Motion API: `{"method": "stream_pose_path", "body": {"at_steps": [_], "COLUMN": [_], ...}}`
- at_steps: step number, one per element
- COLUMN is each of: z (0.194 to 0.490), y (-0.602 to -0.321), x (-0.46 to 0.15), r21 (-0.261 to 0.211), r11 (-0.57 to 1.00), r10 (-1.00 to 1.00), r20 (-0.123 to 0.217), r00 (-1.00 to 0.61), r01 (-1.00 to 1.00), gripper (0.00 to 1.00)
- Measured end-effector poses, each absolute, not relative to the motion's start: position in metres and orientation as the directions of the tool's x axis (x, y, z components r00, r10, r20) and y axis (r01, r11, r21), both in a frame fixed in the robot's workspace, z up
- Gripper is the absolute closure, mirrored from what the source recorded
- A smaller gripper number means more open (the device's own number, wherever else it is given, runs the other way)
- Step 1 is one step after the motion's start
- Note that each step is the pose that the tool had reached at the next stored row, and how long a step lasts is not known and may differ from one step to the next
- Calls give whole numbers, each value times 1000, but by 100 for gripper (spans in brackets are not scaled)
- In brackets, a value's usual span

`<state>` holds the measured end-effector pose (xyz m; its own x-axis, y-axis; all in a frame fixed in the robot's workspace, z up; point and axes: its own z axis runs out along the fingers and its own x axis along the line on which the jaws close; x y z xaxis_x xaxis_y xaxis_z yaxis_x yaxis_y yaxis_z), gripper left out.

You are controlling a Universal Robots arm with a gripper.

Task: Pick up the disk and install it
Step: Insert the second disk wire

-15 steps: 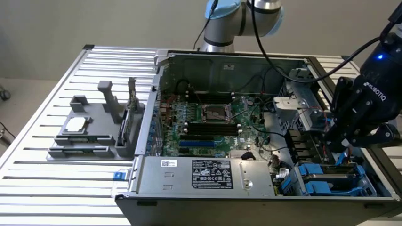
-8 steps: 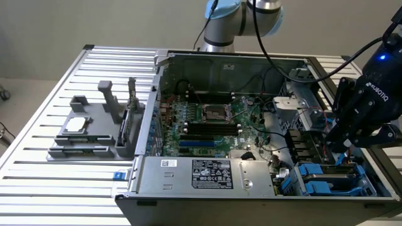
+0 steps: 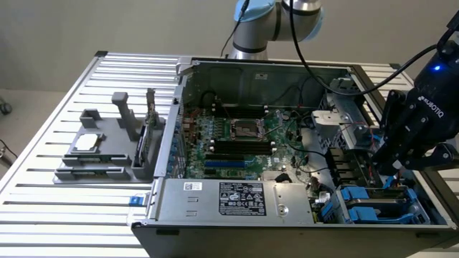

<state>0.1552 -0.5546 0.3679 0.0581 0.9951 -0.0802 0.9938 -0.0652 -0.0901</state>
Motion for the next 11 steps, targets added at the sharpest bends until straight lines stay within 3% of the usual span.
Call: {"method": "stream_pose_path", "body": {"at_steps": [7,8,11], "z": [365,365,363], "y": [-555,-555,-555], "x": [156,156,156], "r21": [-89,-89,-88], "r11": [-66,-66,-68], "r10": [995,995,995], "r20": [-80,-80,-80], "r00": [59,59,61], "r01": [994,994,994], "gripper": [71,84,84]}}
